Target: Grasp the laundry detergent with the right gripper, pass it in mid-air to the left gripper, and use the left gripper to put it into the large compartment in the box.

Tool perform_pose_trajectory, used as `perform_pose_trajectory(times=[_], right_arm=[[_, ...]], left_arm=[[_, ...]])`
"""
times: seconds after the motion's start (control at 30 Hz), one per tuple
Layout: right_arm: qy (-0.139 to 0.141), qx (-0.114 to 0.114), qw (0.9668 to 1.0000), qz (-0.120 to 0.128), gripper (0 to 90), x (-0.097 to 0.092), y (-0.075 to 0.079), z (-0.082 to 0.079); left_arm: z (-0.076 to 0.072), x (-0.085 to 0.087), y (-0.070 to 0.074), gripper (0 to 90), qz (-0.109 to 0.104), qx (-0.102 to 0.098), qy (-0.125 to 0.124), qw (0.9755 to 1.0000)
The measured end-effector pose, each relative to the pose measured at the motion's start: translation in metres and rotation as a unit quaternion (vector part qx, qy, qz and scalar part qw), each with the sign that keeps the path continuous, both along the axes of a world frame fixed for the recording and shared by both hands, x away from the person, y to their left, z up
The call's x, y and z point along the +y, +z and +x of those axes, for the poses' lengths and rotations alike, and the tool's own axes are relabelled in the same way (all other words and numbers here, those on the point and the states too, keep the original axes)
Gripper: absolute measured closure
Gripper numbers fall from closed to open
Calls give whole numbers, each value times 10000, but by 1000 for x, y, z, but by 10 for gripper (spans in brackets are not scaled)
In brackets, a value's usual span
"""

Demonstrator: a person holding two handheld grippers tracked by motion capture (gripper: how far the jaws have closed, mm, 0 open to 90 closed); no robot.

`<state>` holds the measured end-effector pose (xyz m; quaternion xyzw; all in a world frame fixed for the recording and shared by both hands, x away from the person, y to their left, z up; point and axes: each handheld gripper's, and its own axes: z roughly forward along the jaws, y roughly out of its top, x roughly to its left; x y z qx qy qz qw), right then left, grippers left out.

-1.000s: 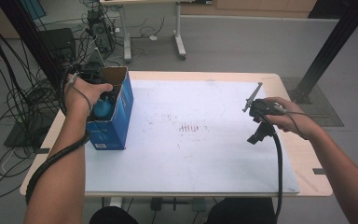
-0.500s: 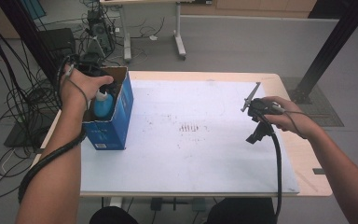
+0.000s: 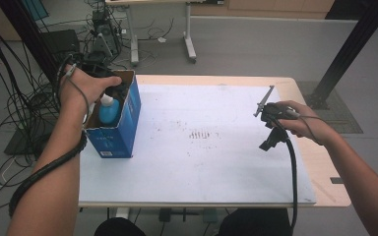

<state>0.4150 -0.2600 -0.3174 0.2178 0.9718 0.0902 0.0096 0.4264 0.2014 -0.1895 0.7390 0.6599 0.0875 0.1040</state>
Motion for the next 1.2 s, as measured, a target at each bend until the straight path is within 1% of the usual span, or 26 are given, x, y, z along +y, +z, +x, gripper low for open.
perform_pose_trajectory(times=[0.07,0.13,0.2,0.3,0.4,0.47,0.53,0.63,0.73,0.8,0.9,1.03,1.2], right_arm=[[0,17,10000,19,46,1,1,1],[-2,57,10000,53,46,1,2,2],[4,45,10000,27,45,2,2,3],[-2,85,10000,12,46,3,3,4],[-41,135,9999,16,47,3,4,5],[-58,125,9999,44,46,3,7,5],[-74,129,9999,55,46,4,9,6],[-72,103,9999,24,47,5,13,6],[-55,119,9999,-1,62,5,15,6],[-112,154,9998,4,57,5,18,7],[-103,153,9998,14,56,6,22,8],[-89,121,9999,-11,53,8,30,7],[-131,156,9998,59,52,9,37,7]], left_arm=[[-2,-5,2,149,-69,-22,-63,10000],[-3,-8,3,136,-93,-29,-113,9999],[-5,-13,4,120,-125,-31,-186,9997],[-8,-18,5,98,-225,-47,-268,9994],[-10,-24,3,91,-235,-23,-347,9991],[-12,-28,2,82,-237,-18,-403,9989],[-14,-32,2,78,-275,0,-503,9984],[-17,-40,0,68,-235,49,-660,9975],[-21,-49,-2,67,-246,77,-791,9965],[-23,-55,-4,65,-268,103,-899,9955],[-25,-61,-10,67,-288,135,-979,9947],[-29,-68,-19,67,-322,175,-1059,9937],[-33,-73,-30,70,-395,212,-1137,9925]])
